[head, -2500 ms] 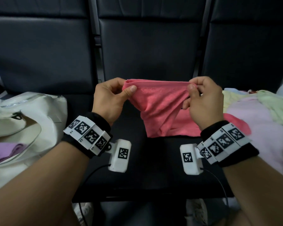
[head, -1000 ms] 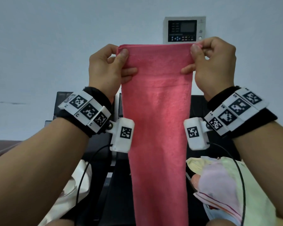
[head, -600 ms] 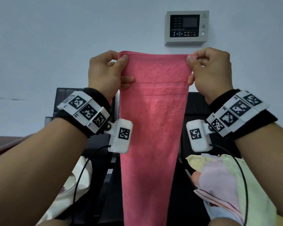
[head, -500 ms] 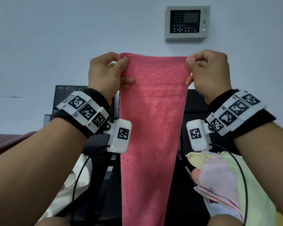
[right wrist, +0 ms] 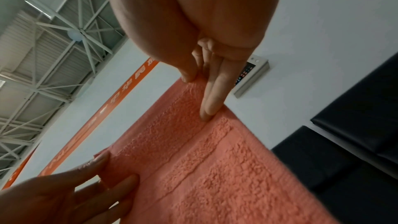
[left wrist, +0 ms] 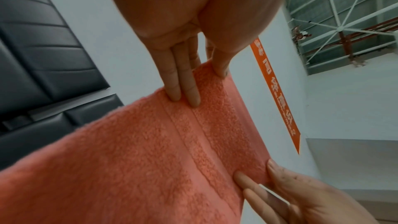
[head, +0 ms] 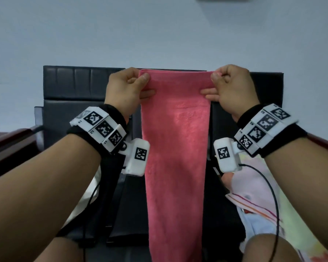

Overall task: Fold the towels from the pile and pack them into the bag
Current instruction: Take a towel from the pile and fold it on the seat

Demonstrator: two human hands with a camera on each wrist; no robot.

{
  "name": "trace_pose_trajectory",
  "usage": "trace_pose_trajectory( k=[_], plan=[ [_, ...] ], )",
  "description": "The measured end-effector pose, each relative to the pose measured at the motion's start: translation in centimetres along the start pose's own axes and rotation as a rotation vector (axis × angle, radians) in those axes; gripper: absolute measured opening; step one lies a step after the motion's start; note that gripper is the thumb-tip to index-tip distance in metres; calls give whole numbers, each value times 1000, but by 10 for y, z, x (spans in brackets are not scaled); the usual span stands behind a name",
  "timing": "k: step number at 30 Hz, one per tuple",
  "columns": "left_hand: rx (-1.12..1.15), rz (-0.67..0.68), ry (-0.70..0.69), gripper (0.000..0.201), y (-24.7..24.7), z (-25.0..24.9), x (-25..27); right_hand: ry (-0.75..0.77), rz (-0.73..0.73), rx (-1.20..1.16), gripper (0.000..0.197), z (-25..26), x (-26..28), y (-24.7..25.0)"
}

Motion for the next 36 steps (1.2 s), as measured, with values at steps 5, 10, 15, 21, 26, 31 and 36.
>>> trace_pose_trajectory(
  k=[5, 10, 15, 21, 26, 31, 36],
  plan=[
    [-20, 4, 30, 25, -4, 57, -32, -83, 37, 1, 19, -64, -30, -27],
    [-5, -3, 38, 19, -10, 111, -74, -131, 32, 1, 15, -126, -68, -51],
    [-26, -33, 56, 15, -18, 164, -110, -160, 16, 21, 15, -183, -103, -71],
    [-19, -49, 97, 15, -30, 223, -145, -191, 22, 39, 15, -245, -133, -89],
    [-16, -57, 113, 18, -38, 263, -172, -186, 35, 96, 15, -284, -158, -103],
    [-56, -85, 113, 19, -36, 291, -195, -177, 49, 108, 14, -305, -182, -118],
    [-78, -99, 95, 15, -30, 313, -210, -152, 52, 100, 17, -318, -201, -128]
  ],
)
Point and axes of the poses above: each hand's wrist, its own x-axis away from the middle knuckle, its own y-axis out of the back of the hand, z = x × y, the point moved 5 cm from there along -x, towards the middle knuckle, and after that the axes turned 3 degrees about z, right-handed, at the moved point
